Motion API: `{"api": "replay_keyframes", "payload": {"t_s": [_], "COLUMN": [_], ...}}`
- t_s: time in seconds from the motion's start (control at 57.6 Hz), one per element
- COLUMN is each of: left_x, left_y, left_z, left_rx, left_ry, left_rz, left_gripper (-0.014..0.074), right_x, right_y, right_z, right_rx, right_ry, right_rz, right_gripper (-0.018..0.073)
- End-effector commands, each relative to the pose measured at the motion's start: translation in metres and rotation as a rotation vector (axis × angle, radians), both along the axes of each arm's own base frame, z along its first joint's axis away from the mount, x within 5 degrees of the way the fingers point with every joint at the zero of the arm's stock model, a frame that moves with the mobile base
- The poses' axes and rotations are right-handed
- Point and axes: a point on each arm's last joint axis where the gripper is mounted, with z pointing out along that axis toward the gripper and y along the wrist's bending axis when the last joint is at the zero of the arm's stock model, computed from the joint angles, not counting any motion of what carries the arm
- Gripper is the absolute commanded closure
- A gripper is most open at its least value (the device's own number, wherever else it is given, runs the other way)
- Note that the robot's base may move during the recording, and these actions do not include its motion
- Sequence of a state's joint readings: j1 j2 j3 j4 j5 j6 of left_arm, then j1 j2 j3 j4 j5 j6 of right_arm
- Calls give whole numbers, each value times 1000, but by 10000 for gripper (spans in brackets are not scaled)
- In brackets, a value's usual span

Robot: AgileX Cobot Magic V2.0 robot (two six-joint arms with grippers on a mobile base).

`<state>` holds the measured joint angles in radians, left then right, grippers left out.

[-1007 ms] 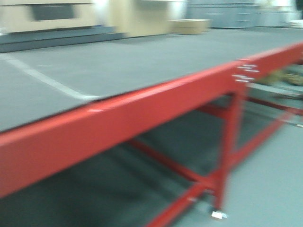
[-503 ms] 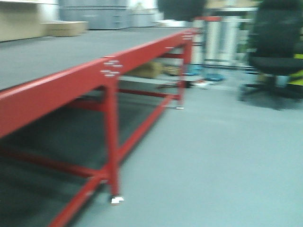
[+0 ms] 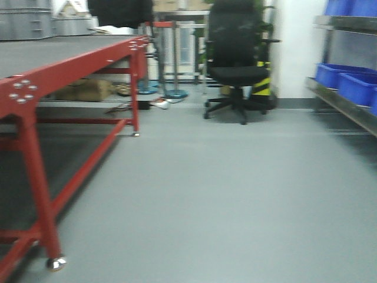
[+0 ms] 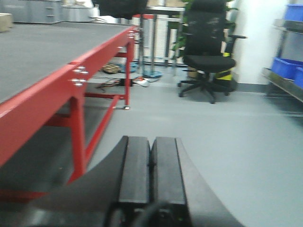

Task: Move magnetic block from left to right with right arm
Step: 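Drive the base away from the table carrying the cube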

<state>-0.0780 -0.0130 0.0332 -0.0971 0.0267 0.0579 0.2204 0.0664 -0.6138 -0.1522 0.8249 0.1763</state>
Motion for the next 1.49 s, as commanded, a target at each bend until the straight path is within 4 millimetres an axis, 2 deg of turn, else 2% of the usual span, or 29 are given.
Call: {"api": "replay_keyframes", "payload": {"t_s": [0.0, 1.476], "left_x": [-1, -1], "left_y": [1, 1], "left_z": [5, 5], "left_rx": [-18, -18], "left_ry": [-86, -86], "left_rz": [6, 6], "left_gripper": [722, 722], "right_x": [1, 1], "right_y": [0, 0], "right_z": [15, 15], "right_rx": [-4, -4], "right_ry": [-98, -98], "right_rz": [0, 0], "right_gripper": [345, 345]}}
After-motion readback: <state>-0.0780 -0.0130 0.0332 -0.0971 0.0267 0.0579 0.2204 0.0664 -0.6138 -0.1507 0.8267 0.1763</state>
